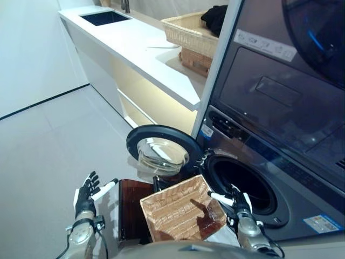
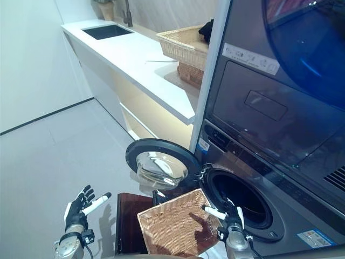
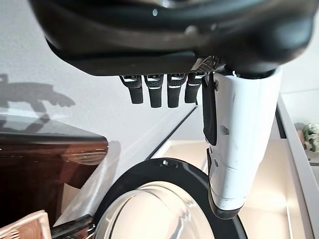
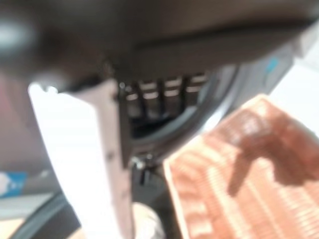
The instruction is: Pick up the clothes and place them into the washing machine
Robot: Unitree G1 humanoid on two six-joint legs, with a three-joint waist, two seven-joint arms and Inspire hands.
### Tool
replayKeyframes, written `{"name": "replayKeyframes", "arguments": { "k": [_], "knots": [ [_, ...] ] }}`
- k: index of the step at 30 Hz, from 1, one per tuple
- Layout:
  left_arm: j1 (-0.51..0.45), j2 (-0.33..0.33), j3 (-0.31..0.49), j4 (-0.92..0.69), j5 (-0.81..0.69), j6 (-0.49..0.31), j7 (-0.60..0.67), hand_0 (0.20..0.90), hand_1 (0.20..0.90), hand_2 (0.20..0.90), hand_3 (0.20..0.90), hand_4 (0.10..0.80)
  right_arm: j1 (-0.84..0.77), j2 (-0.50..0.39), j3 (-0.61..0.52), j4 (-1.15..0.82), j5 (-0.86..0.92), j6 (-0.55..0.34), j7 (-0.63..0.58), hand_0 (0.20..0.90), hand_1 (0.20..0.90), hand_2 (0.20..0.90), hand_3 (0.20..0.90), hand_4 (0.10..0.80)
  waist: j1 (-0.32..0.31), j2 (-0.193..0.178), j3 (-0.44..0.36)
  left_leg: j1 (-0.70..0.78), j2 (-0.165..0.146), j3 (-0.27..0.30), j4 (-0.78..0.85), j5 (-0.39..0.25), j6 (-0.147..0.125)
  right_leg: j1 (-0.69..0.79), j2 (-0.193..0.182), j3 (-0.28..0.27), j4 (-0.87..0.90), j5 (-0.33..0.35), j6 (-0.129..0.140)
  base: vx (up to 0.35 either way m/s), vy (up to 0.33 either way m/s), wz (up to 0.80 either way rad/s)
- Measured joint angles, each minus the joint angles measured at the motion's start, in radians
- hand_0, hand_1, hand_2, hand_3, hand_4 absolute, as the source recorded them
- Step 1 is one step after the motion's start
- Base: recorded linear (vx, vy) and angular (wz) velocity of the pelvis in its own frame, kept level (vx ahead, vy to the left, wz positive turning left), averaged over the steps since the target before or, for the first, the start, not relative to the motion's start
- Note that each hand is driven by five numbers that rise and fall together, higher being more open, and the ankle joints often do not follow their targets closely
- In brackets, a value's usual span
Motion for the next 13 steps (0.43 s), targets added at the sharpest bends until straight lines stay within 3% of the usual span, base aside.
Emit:
{"name": "replayKeyframes", "arguments": {
  "k": [13],
  "knots": [
    [0.003,-0.016,-0.008,0.067,-0.005,0.001,-0.016,0.9,0.9,0.9,0.9,0.8,0.01,0.037,-0.008,0.084,0.167,0.009,0.023,0.9,0.9,0.9,0.9,0.8,0.0,-0.007,-0.025,0.012,0.001,-0.008,0.0,0.0,0.0,0.016,0.0,-0.01,0.0,-0.002,-0.003,-0.009,0.001,0.02]
  ]
}}
